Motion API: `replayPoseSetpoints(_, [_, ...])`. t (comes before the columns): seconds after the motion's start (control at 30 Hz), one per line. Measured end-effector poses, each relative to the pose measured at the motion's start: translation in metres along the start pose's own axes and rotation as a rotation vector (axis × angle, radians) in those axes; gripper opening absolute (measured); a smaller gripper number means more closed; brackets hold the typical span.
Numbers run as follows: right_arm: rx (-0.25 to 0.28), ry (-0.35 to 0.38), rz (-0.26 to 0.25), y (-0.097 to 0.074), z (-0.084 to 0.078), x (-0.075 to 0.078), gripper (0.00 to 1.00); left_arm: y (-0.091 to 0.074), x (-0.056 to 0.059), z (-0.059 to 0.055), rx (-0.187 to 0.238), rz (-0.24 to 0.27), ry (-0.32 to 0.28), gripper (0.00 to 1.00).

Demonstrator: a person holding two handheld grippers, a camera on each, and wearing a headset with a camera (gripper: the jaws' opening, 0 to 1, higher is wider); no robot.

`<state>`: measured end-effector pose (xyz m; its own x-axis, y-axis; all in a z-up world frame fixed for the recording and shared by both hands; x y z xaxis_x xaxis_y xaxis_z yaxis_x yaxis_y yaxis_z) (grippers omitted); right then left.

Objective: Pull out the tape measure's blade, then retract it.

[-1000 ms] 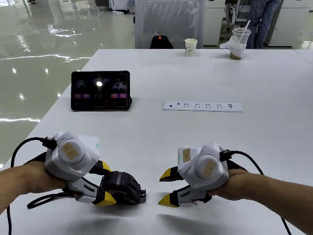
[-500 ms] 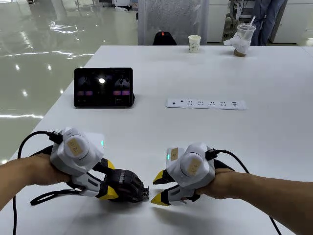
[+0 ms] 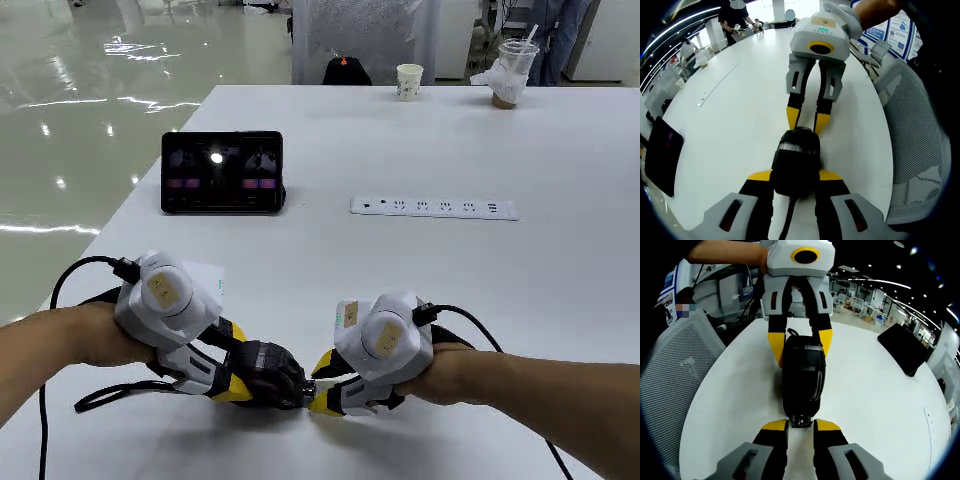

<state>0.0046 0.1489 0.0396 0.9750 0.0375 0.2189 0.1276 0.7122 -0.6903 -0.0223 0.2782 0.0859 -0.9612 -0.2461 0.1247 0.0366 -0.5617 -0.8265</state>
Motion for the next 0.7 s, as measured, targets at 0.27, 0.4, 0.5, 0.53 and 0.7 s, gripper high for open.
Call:
replayPoseSetpoints(0.27, [0.000, 0.002, 0.000, 0.0035, 0.0001, 0.0003, 0.13, 0.0011, -0.0061, -0.0041, -0.001, -0.011, 0.010, 0.25])
replayPoseSetpoints(0.4, [0.014, 0.008, 0.001, 0.0031, -0.0009, 0.0000, 0.12, 0.0012, -0.0065, -0.0046, -0.001, -0.014, 0.013, 0.25])
replayPoseSetpoints(0.5, [0.022, -0.014, 0.000, 0.0021, -0.0007, -0.0008, 0.10, 0.0012, -0.0062, -0.0045, -0.001, -0.015, 0.011, 0.25])
replayPoseSetpoints(0.53, [0.023, -0.017, 0.001, 0.0018, -0.0006, -0.0010, 0.10, 0.0012, -0.0060, -0.0044, -0.001, -0.015, 0.010, 0.25])
replayPoseSetpoints(0.7, [0.022, -0.026, 0.007, 0.0017, -0.0007, -0.0009, 0.09, 0.0013, -0.0063, -0.0051, 0.001, -0.016, 0.008, 0.25])
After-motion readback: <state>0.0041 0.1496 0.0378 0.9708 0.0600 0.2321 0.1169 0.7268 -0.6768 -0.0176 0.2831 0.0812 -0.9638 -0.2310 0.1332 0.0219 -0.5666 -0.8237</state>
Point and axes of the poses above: the centre of the closed fingertips' face, and the gripper's own axes: y roughly forward along the fingers, x roughly to its right, z roughly out of its top, the point moved 7 cm from there along -y, roughly backward along the fingers, and after that the axes turned 12 degrees about -z, right-handed, at the moved point
